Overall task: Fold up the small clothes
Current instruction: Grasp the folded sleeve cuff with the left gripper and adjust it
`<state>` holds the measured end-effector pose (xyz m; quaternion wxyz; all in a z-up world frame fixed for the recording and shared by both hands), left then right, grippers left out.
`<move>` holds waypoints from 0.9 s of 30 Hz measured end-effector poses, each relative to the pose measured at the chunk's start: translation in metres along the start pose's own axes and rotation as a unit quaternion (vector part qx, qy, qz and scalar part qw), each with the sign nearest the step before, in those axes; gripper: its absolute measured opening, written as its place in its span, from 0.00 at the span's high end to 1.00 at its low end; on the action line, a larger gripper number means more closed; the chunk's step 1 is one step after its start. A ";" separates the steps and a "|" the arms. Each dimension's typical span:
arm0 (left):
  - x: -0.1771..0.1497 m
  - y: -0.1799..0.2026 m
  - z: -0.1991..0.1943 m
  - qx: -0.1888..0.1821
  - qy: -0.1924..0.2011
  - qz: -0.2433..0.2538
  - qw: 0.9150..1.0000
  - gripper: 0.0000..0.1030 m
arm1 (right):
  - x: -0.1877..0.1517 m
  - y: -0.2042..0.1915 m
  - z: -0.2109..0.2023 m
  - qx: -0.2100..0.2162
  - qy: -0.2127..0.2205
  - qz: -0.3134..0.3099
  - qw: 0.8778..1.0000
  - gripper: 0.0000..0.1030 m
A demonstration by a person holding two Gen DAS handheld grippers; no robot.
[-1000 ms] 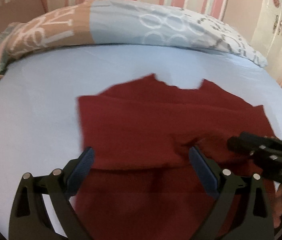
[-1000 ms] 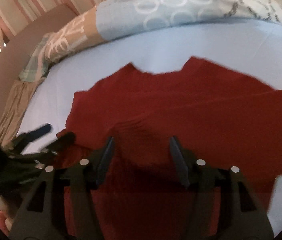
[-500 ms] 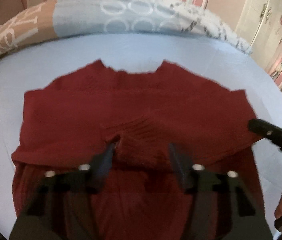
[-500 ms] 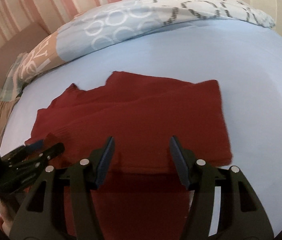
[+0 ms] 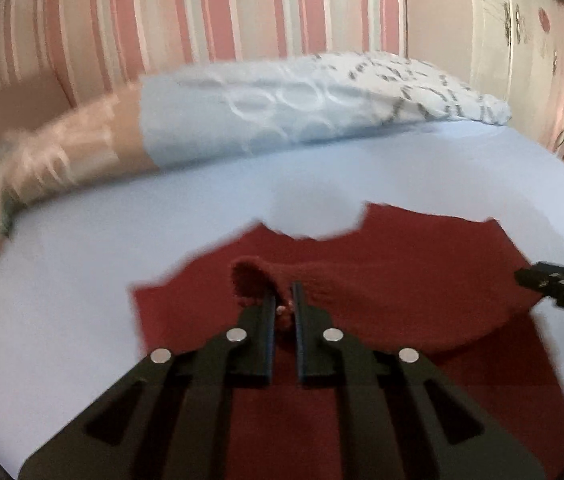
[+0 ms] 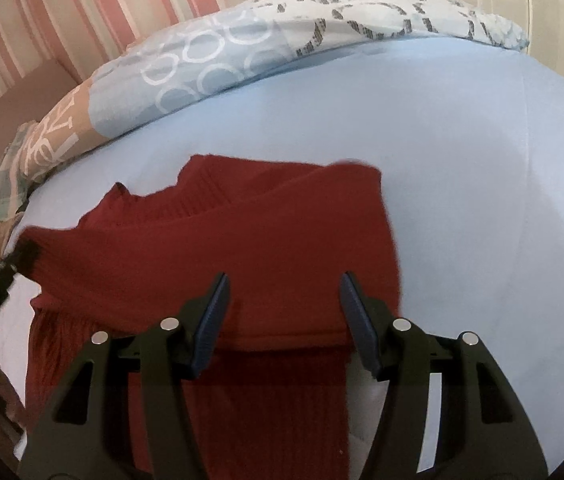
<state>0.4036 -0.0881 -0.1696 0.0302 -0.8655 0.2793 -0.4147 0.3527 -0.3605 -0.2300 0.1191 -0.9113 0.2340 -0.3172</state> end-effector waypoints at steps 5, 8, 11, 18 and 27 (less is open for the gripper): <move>-0.026 -0.041 0.019 0.014 -0.041 -0.007 0.999 0.93 | -0.003 -0.014 0.016 -0.008 -0.015 -0.013 1.000 0.43; -0.052 -0.053 0.035 -0.007 -0.071 -0.027 0.997 0.93 | -0.010 -0.022 0.033 -0.025 -0.034 -0.033 0.999 0.43; -0.066 -0.047 0.046 -0.014 -0.084 -0.030 0.996 0.92 | -0.015 -0.025 0.039 -0.046 -0.030 -0.055 0.997 0.43; -0.076 -0.052 0.050 -0.032 -0.093 -0.051 0.994 0.85 | -0.015 -0.026 0.042 -0.052 -0.033 -0.065 0.996 0.43; -0.063 -0.079 -0.010 -0.037 -0.040 -0.093 0.994 0.28 | -0.006 -0.044 0.014 -0.033 0.017 -0.082 0.996 0.36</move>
Point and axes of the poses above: each gripper's, at about its wrist camera, not at the fingertips, and z roughly the way its jaws point, y to its right, x to its top, the point moved 1 cm from there along z, roughly the way its jaws point, and after that the axes turned 13 degrees about z, right-handed, at the moved point
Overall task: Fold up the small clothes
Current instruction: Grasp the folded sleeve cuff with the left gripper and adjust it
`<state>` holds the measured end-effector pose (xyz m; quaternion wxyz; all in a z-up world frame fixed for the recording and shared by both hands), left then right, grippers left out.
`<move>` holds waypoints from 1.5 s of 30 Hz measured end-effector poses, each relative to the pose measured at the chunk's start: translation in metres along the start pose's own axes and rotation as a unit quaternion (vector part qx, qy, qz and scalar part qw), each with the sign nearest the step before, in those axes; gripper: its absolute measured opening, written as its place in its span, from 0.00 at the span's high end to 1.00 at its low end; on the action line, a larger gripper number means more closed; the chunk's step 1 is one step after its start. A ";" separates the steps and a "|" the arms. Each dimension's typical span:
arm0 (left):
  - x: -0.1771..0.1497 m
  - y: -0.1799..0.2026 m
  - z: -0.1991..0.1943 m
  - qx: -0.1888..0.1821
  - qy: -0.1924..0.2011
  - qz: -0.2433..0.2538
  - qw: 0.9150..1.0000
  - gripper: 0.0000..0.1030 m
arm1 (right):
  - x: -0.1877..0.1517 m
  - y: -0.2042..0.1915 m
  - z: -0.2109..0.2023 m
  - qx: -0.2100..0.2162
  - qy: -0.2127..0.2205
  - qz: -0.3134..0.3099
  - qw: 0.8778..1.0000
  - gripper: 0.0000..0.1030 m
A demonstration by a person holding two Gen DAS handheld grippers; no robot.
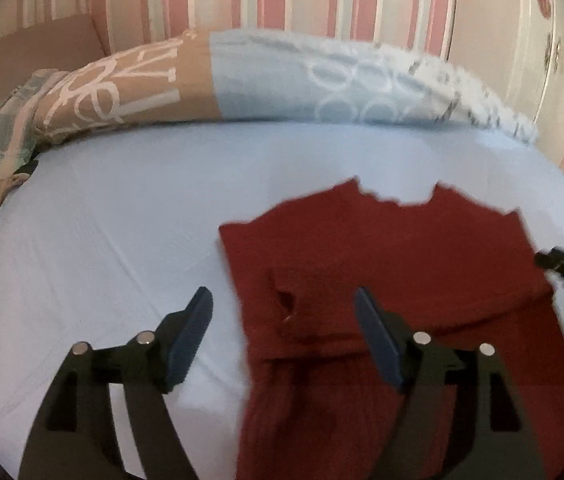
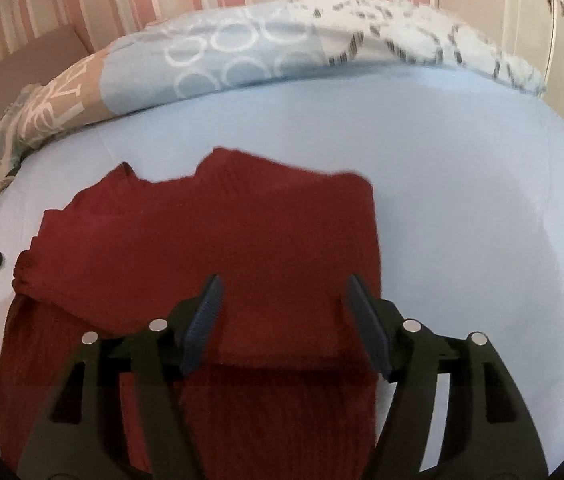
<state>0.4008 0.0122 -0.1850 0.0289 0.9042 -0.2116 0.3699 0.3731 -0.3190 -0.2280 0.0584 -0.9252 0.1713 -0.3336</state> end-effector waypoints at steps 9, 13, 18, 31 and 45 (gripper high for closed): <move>-0.008 0.016 0.064 0.051 -0.102 -0.007 0.993 0.28 | -0.018 -0.014 0.026 -0.032 -0.038 -0.047 0.998 0.34; -0.024 0.003 0.068 0.032 -0.101 -0.030 0.994 0.26 | -0.024 -0.008 0.028 -0.030 -0.041 -0.034 0.998 0.33; -0.029 0.002 0.071 0.029 -0.099 -0.018 0.994 0.26 | -0.028 -0.003 0.032 -0.031 -0.043 -0.017 0.998 0.29; -0.024 -0.004 0.066 -0.008 -0.080 -0.001 0.997 0.28 | -0.026 -0.004 0.029 -0.033 -0.045 -0.004 0.998 0.22; -0.048 0.032 -0.033 -0.063 -0.027 0.013 0.998 0.15 | -0.049 -0.018 -0.043 -0.019 0.019 -0.016 1.000 0.14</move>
Point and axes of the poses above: each gripper's, at about its wrist camera, not at the fingertips, and z roughly the way its jaws point, y to its right, x to its top, the point moved 1 cm from there along z, roughly the way its jaws point, and after that the axes turned 13 degrees about z, right-handed, at the moved point
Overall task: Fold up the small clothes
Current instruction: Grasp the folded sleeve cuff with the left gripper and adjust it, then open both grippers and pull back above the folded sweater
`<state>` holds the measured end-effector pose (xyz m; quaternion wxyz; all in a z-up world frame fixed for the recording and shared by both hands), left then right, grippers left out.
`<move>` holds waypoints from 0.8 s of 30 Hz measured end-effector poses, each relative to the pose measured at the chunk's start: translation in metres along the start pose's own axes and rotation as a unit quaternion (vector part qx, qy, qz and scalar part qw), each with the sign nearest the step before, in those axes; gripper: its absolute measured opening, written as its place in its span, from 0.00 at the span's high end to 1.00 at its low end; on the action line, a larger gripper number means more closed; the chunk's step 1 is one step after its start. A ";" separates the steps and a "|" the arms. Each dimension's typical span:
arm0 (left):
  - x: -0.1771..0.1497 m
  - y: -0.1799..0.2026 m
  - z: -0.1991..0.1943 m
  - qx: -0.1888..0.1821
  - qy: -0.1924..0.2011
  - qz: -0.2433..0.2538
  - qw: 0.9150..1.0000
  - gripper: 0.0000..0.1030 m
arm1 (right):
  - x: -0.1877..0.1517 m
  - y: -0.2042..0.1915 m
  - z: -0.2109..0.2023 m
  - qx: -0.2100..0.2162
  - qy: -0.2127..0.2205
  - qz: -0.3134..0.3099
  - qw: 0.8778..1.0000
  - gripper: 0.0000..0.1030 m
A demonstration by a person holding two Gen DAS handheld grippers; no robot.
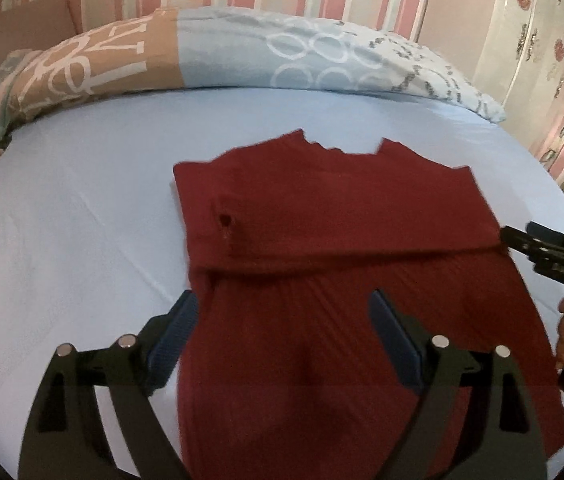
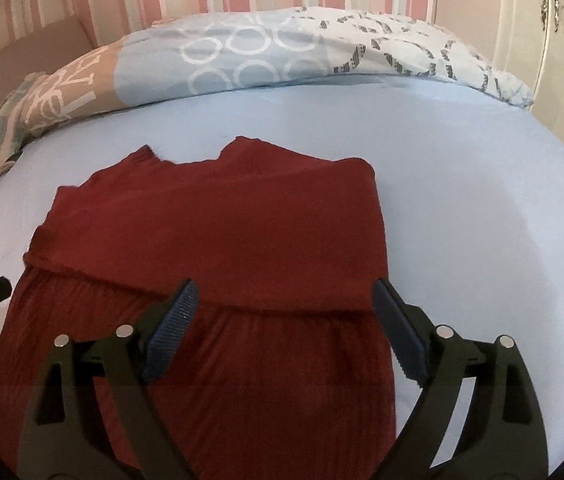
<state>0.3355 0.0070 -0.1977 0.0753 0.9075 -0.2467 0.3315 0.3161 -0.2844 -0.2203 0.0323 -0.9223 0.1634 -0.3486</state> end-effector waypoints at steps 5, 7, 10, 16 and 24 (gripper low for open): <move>-0.024 0.016 -0.030 -0.002 0.006 0.004 1.000 0.15 | -0.026 0.002 -0.024 0.000 -0.002 -0.006 1.000 0.14; -0.034 0.020 -0.040 -0.004 0.006 -0.004 1.000 0.15 | -0.035 0.003 -0.031 -0.001 -0.004 -0.006 1.000 0.14; -0.044 0.026 -0.053 -0.001 0.007 -0.010 1.000 0.15 | -0.047 0.003 -0.042 -0.003 -0.007 -0.006 1.000 0.14; -0.061 0.035 -0.081 0.019 0.011 -0.032 0.999 0.15 | -0.074 0.002 -0.070 0.004 -0.007 0.000 1.000 0.14; -0.080 0.052 -0.116 0.071 0.002 -0.030 0.997 0.15 | -0.108 0.001 -0.109 0.009 0.003 -0.022 1.000 0.14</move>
Point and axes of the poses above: each gripper's, at about its wrist camera, not at the fingertips, and z roughly the way its jaws point, y to its right, x to its top, the point moved 1 cm from there along z, roughly the way its jaws point, and after that the axes turned 13 degrees about z, right-handed, at the moved point
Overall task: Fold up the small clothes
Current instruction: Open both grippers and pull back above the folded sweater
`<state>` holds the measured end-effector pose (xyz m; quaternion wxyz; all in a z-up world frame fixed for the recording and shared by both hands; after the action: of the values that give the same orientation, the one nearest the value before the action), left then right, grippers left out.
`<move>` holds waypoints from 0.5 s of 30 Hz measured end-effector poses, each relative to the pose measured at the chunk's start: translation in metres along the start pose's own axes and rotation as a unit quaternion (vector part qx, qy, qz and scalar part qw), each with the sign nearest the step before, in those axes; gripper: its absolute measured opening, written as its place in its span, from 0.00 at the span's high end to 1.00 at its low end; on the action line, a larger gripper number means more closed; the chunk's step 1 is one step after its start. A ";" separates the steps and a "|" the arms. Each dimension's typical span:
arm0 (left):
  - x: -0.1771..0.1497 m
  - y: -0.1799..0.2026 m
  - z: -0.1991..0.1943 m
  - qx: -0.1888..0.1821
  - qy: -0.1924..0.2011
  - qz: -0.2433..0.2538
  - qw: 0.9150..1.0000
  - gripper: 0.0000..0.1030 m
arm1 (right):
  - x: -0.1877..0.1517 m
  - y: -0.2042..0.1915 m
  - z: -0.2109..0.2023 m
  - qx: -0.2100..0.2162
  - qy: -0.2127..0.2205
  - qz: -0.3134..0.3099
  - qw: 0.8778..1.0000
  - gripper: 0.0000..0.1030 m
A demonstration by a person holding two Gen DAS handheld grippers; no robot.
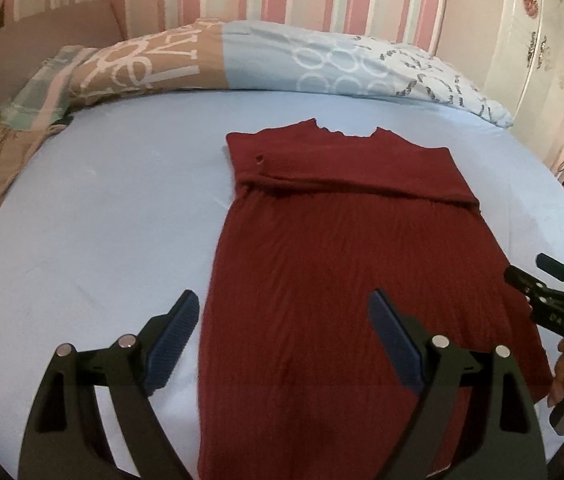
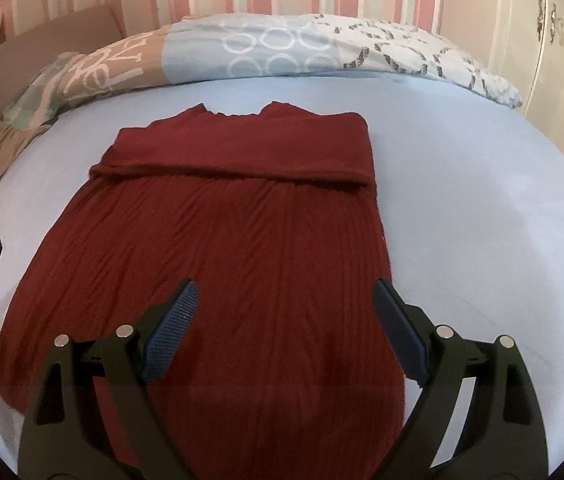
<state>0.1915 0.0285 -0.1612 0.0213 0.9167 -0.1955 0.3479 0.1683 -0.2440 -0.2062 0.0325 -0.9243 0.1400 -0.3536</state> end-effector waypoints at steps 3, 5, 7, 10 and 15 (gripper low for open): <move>-0.007 0.004 -0.009 0.009 -0.002 0.000 1.000 0.15 | -0.009 0.003 -0.016 0.000 0.010 -0.005 1.000 0.14; -0.013 0.008 -0.017 0.015 -0.002 0.002 1.000 0.15 | -0.017 0.006 -0.028 0.002 0.015 -0.005 1.000 0.14; -0.020 0.012 -0.021 0.019 -0.003 0.005 1.000 0.15 | -0.024 0.009 -0.036 0.003 0.016 -0.005 1.000 0.14; -0.033 0.018 -0.025 0.017 -0.007 0.008 1.000 0.15 | -0.038 0.015 -0.047 0.001 0.018 -0.010 1.000 0.14; -0.064 0.020 -0.024 0.010 -0.020 0.007 1.000 0.15 | -0.060 0.027 -0.054 -0.008 0.009 -0.010 1.000 0.14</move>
<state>0.1255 0.0361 -0.1864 0.0061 0.9222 -0.1987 0.3316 0.0830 -0.2512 -0.2086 0.0201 -0.9227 0.1337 -0.3610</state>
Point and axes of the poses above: each gripper's, at about its wrist camera, not at the fingertips, and z roughly the way its jaws point, y to its right, x to its top, the point moved 1 cm from there along z, roughly the way its jaws point, and after that the axes turned 13 degrees about z, right-handed, at the moved point
